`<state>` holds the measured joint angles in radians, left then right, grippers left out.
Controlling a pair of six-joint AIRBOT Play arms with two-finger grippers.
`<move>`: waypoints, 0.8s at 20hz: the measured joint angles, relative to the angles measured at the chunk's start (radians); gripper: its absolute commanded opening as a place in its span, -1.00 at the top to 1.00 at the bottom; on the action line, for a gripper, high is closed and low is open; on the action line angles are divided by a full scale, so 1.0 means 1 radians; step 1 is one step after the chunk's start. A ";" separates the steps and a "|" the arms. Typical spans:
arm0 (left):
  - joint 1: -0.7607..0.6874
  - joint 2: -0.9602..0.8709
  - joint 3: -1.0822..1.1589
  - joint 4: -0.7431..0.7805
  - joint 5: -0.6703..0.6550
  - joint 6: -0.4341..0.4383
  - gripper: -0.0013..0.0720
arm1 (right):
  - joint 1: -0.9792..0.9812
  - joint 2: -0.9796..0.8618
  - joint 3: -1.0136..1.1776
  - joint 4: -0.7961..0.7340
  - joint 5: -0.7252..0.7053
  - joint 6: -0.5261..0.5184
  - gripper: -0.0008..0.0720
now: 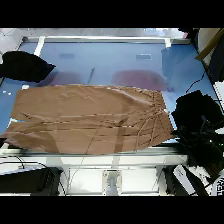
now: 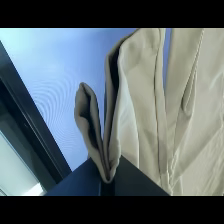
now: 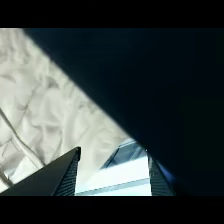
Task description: Fold the clothes and pants, and hang the long-sleeved shirts on hangers.
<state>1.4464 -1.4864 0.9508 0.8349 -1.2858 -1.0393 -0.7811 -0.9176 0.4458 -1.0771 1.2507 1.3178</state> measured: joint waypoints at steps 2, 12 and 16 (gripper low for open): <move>0.000 0.000 0.000 0.001 -0.001 0.000 0.92 | -0.017 0.000 -0.016 0.008 -0.013 0.000 -0.36; 0.000 0.000 0.000 0.002 0.002 0.000 0.92 | -0.034 0.000 -0.091 0.110 -0.152 -0.002 -0.25; 0.000 0.000 0.000 0.002 0.002 0.000 0.92 | -0.034 0.000 -0.111 0.140 -0.165 -0.025 0.82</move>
<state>1.4464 -1.4864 0.9508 0.8364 -1.2835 -1.0389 -0.8150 -0.9180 0.3347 -0.9367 1.0859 1.2930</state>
